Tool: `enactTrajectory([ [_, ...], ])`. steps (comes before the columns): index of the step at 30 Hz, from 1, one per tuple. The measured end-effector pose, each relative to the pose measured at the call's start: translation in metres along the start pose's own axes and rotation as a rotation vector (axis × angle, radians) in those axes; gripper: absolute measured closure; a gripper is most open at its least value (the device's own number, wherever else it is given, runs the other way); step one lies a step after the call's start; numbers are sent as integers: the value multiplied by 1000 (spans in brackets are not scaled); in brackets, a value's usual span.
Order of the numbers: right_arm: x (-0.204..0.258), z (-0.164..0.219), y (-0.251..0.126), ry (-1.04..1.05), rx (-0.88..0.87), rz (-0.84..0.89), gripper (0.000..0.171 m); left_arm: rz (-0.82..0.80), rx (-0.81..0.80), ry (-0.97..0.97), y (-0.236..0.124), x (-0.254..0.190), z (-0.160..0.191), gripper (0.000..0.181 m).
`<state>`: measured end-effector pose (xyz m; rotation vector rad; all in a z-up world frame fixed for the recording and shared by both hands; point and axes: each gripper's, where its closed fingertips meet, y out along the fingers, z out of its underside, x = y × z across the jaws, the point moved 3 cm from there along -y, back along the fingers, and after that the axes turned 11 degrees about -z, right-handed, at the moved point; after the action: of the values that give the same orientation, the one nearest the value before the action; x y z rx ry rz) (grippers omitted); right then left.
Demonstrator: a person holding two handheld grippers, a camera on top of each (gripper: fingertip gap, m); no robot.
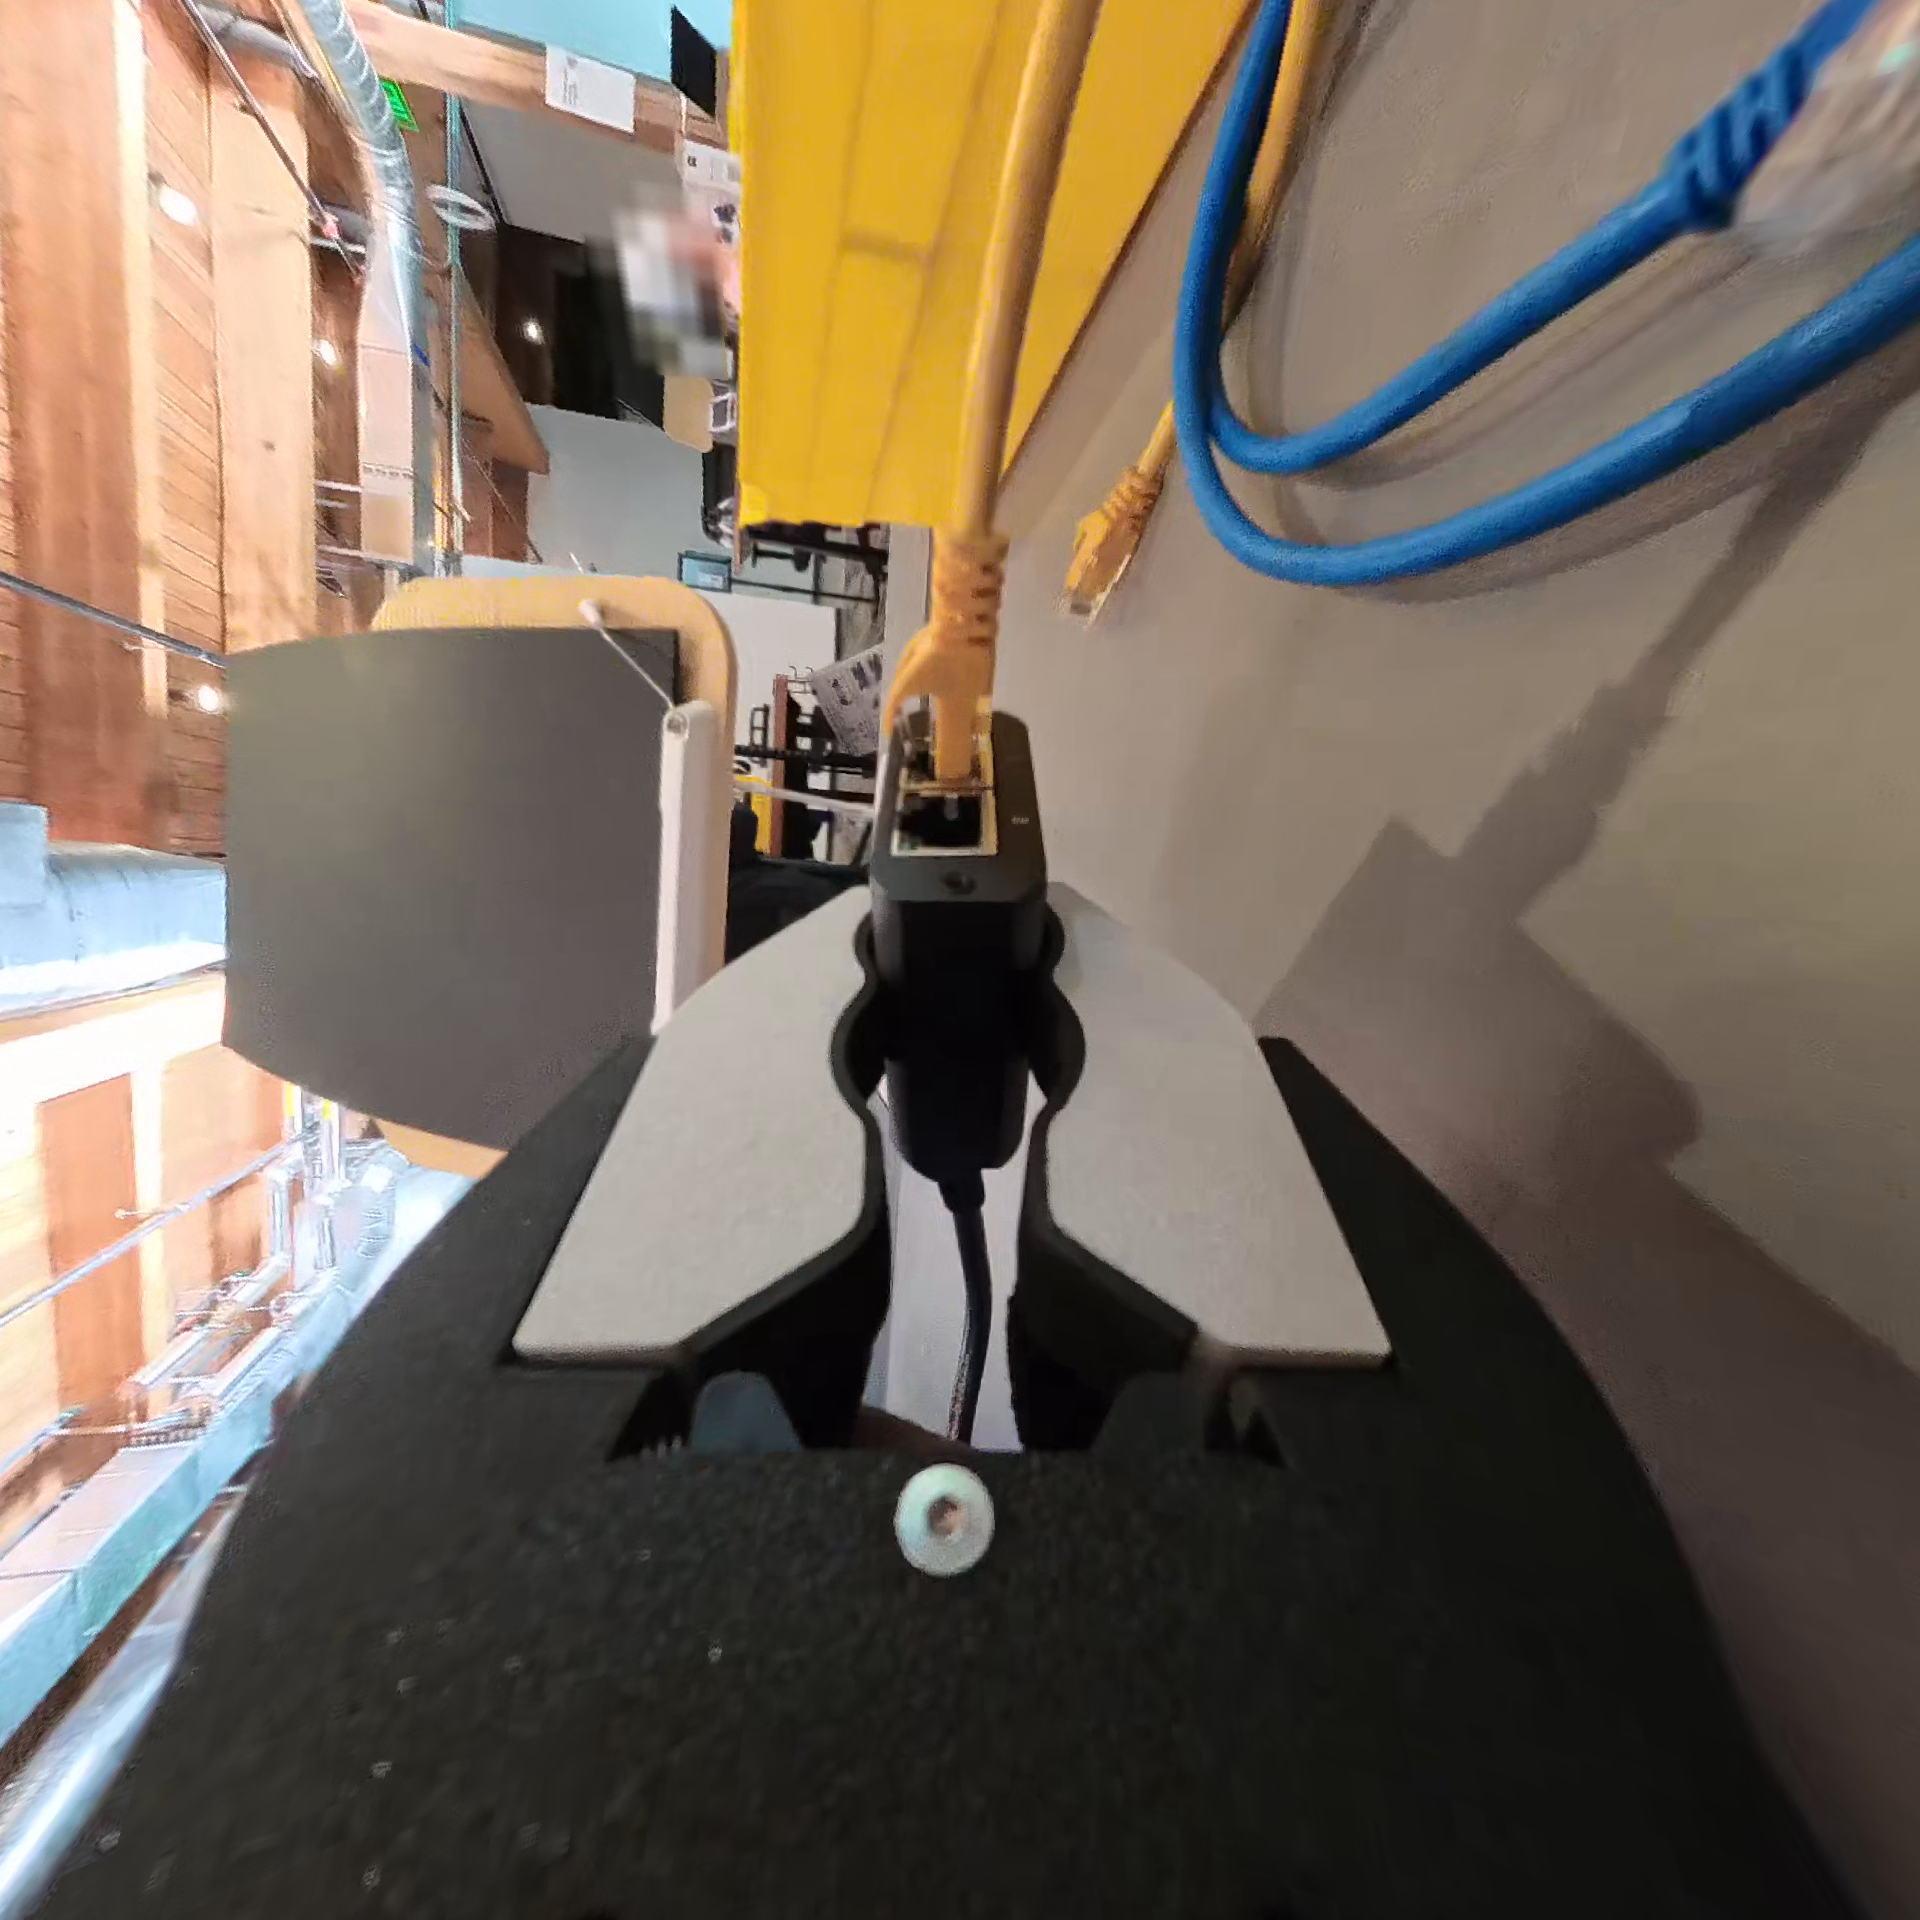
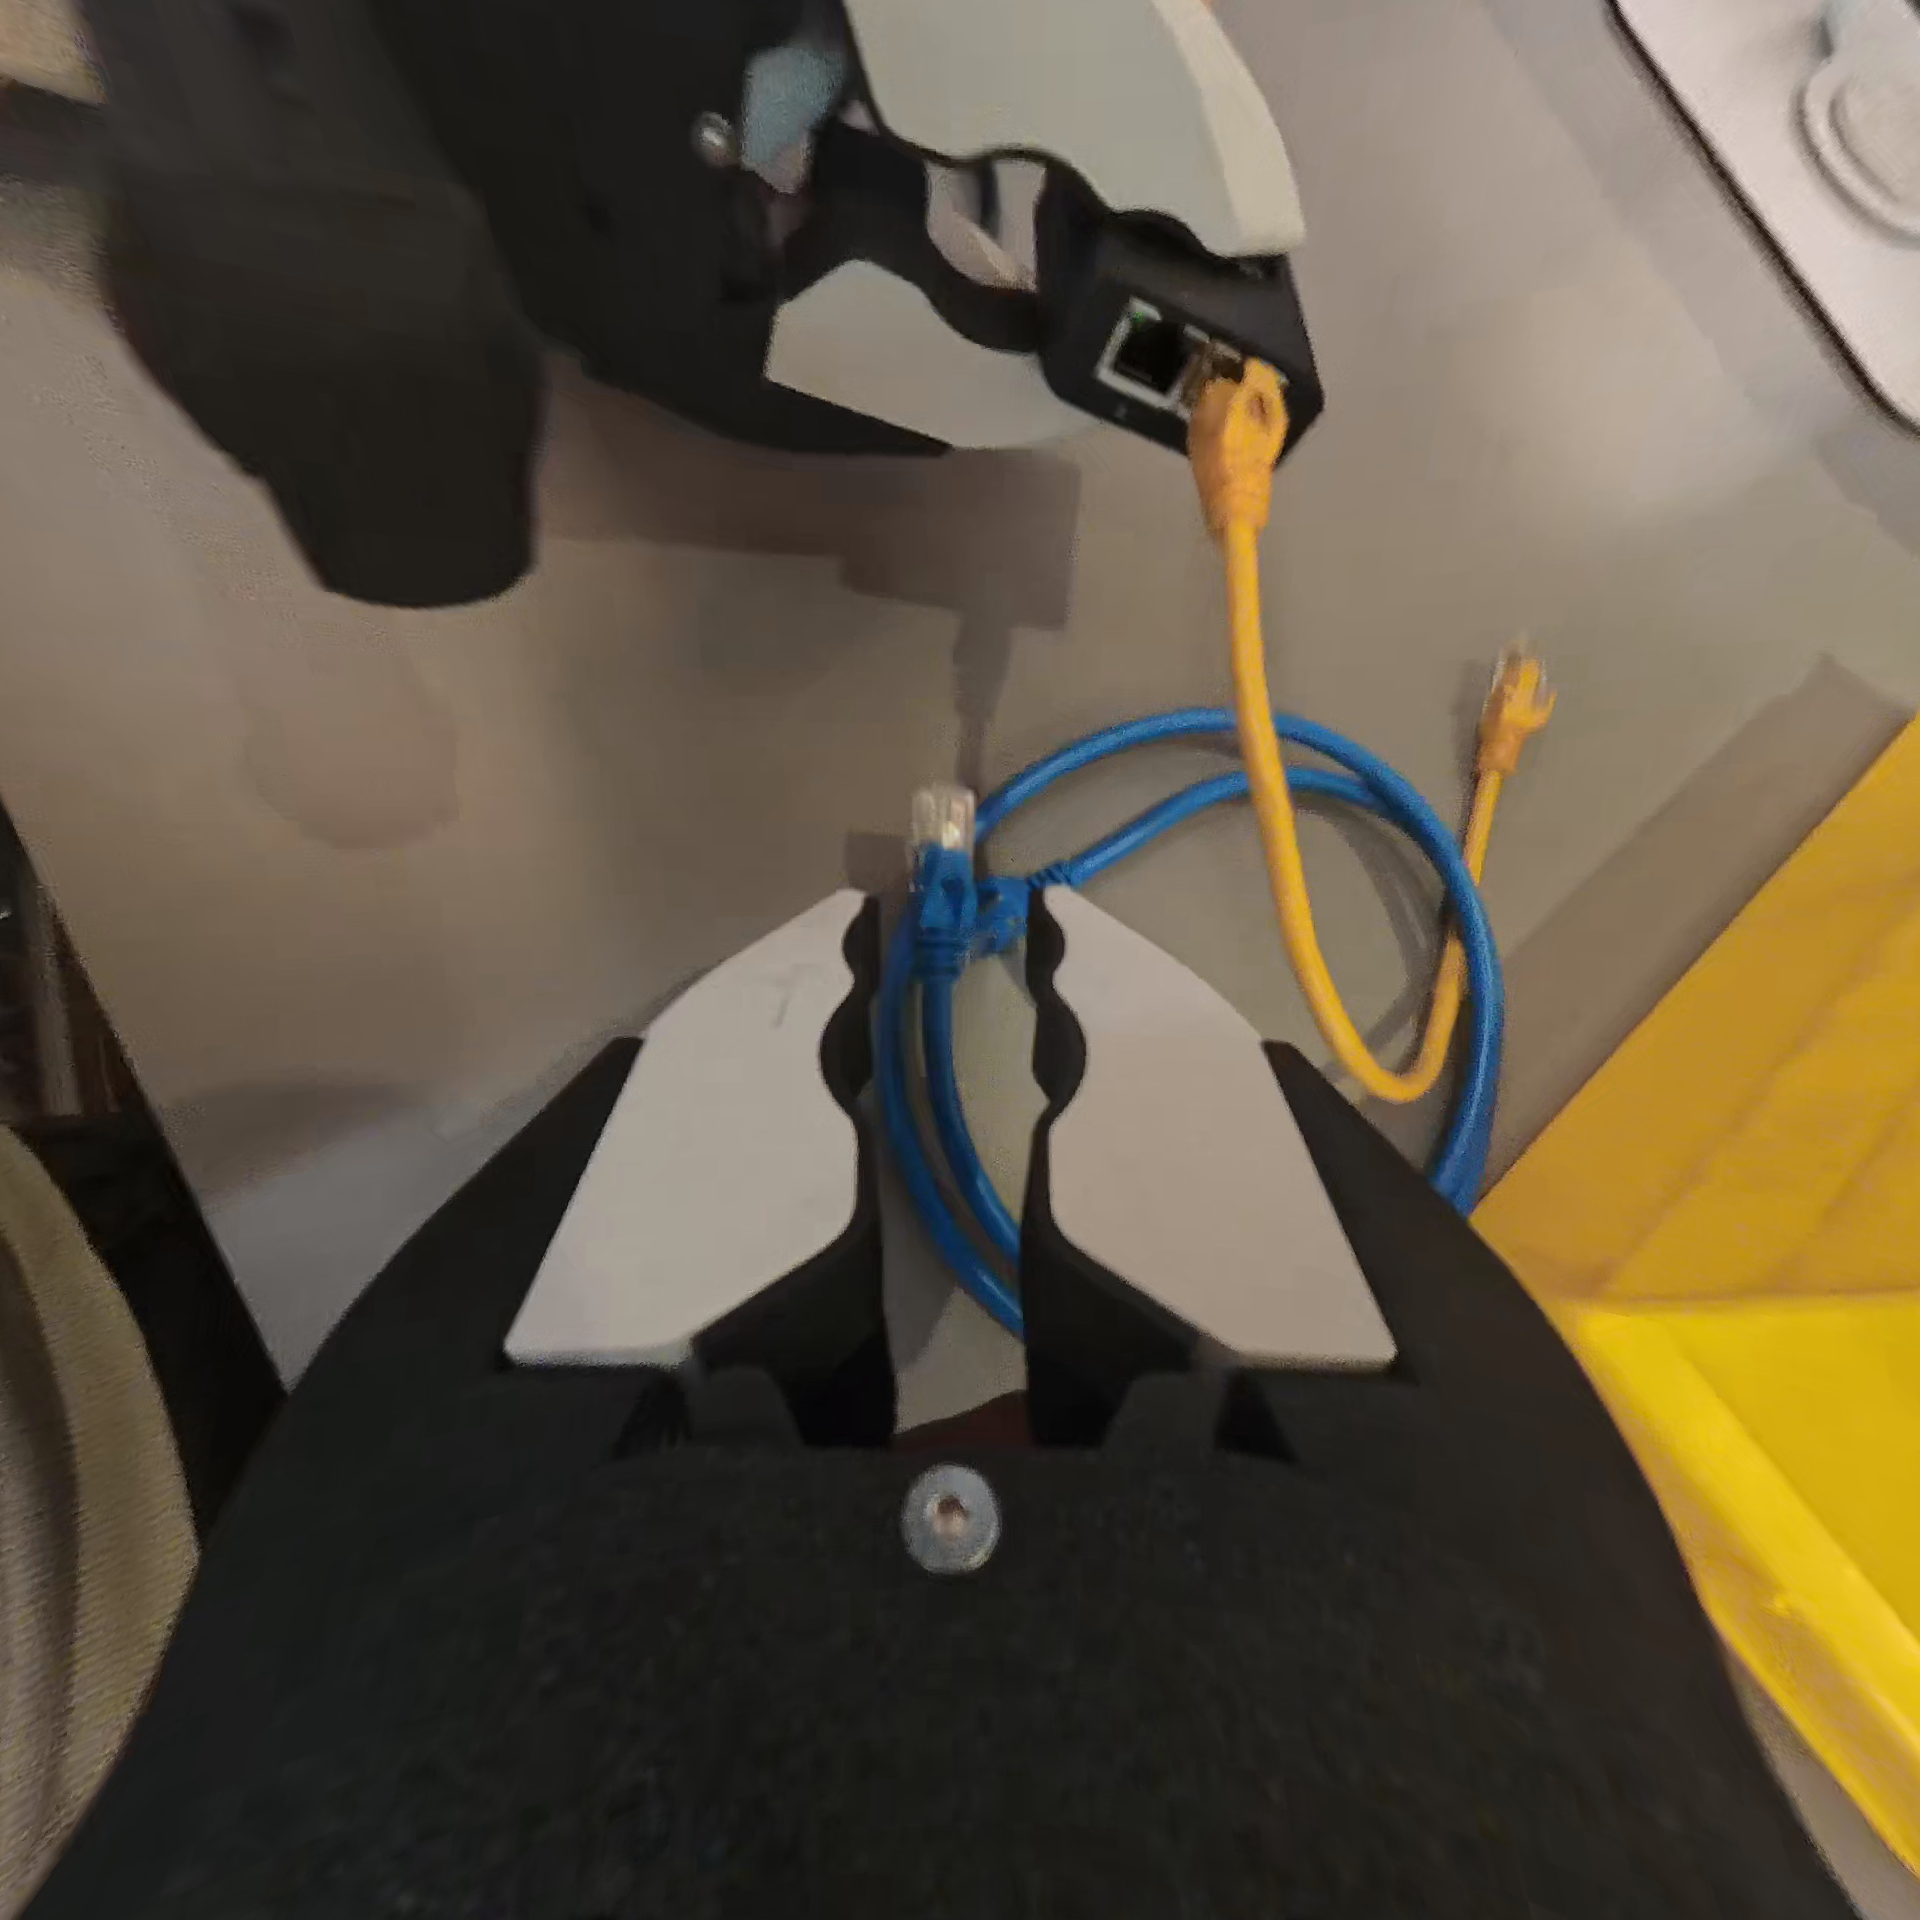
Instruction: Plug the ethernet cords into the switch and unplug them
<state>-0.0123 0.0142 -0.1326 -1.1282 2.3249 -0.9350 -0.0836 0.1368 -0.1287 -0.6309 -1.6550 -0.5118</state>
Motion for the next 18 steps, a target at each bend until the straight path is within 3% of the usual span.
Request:
enactTrajectory([
  [4,-10,-38,-13,-224,-24,107,142,56,-24,-48,-2,-2,0,157],
  [9,-38,-62,10,-673,155,257,142,82,-46,-51,-5,-4,-4,158],
  [18,-47,-65,35,-786,198,236,152,76,-49,-52,-6,-2,-5,157],
])
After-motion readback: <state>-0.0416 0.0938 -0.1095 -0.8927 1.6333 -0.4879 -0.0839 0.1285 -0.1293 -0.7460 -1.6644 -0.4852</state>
